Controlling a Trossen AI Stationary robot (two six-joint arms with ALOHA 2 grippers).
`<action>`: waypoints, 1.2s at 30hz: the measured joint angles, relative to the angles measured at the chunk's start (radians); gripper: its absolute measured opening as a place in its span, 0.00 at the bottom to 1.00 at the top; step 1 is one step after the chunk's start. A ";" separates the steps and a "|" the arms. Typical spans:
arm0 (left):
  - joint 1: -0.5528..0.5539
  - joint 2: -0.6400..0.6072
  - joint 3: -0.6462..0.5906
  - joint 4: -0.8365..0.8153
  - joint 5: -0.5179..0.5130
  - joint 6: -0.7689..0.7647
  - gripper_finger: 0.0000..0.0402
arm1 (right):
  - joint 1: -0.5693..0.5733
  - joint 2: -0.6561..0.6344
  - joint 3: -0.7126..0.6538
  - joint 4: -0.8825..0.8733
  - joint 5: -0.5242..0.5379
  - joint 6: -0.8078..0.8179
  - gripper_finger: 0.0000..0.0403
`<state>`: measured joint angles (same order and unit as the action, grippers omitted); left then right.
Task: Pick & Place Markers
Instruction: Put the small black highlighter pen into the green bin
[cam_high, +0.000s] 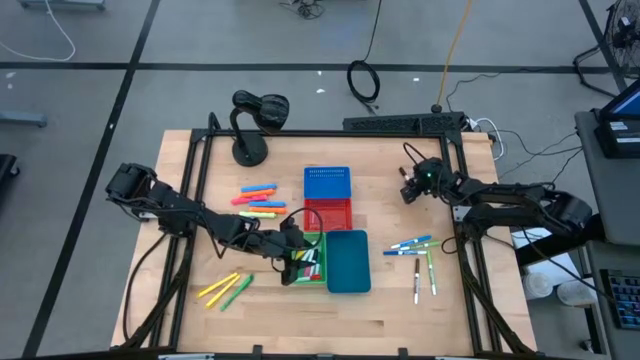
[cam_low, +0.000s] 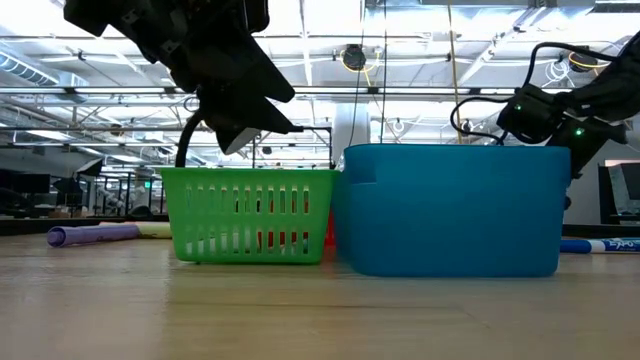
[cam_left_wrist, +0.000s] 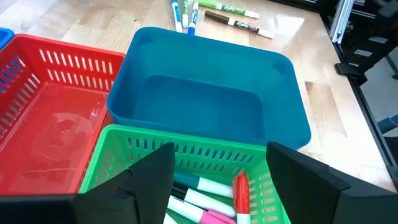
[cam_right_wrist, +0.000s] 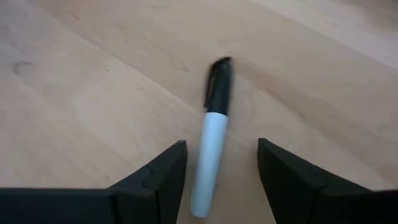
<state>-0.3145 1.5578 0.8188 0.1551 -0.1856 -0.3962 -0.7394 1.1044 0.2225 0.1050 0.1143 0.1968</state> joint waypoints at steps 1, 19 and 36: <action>0.000 0.000 0.000 0.000 0.000 0.000 0.64 | 0.001 0.001 0.000 0.004 0.016 0.009 0.45; 0.000 0.000 0.000 0.005 0.000 0.010 0.64 | 0.002 0.122 0.001 0.158 -0.039 -0.100 0.35; 0.000 0.000 0.000 0.004 0.000 0.007 0.64 | 0.001 0.176 0.001 0.183 -0.033 -0.107 0.07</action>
<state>-0.3145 1.5578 0.8188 0.1589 -0.1852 -0.3895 -0.7380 1.2808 0.2234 0.2881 0.0811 0.0901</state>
